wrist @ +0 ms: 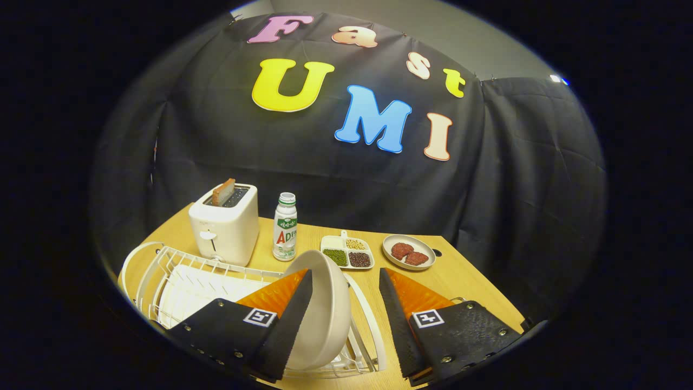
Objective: Take the plate from the dish rack, then take the spoon from the basket and place it into the plate.
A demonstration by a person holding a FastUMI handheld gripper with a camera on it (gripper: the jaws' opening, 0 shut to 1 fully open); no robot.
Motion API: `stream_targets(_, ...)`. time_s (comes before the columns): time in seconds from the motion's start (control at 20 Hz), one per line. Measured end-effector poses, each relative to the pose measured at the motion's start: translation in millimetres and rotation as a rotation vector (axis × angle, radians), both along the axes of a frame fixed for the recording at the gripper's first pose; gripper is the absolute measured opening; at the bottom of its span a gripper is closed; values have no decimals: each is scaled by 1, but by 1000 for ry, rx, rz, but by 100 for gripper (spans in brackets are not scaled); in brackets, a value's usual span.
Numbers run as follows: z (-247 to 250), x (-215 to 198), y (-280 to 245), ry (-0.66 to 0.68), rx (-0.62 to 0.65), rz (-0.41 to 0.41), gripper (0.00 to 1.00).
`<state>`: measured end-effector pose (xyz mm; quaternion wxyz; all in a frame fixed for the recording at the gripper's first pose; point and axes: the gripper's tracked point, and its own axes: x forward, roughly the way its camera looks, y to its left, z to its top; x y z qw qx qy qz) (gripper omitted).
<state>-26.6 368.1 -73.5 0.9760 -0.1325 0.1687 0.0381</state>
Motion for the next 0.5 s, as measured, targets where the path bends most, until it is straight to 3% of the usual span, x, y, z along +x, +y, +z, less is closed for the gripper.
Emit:
stream_targets(0.1, -3, -1, 0, 15, -54, -20, 71)
stream_targets(0.15, -8, 4, 2, 23, -72, -18, 48)
stream_targets(0.2, -7, 0, 7, 25, -86, -8, 41)
stream_targets(0.25, -8, 4, 8, 23, -108, -10, 22)
stream_targets(0.3, -8, 3, 8, 28, -138, -18, 16)
stream_targets(0.4, -2, -14, 12, 29, -206, -26, 13)
stream_targets(0.45, -7, 0, 7, 37, -247, -37, 7)
stream_targets(0.5, -5, 0, 7, 37, -276, -43, 7)
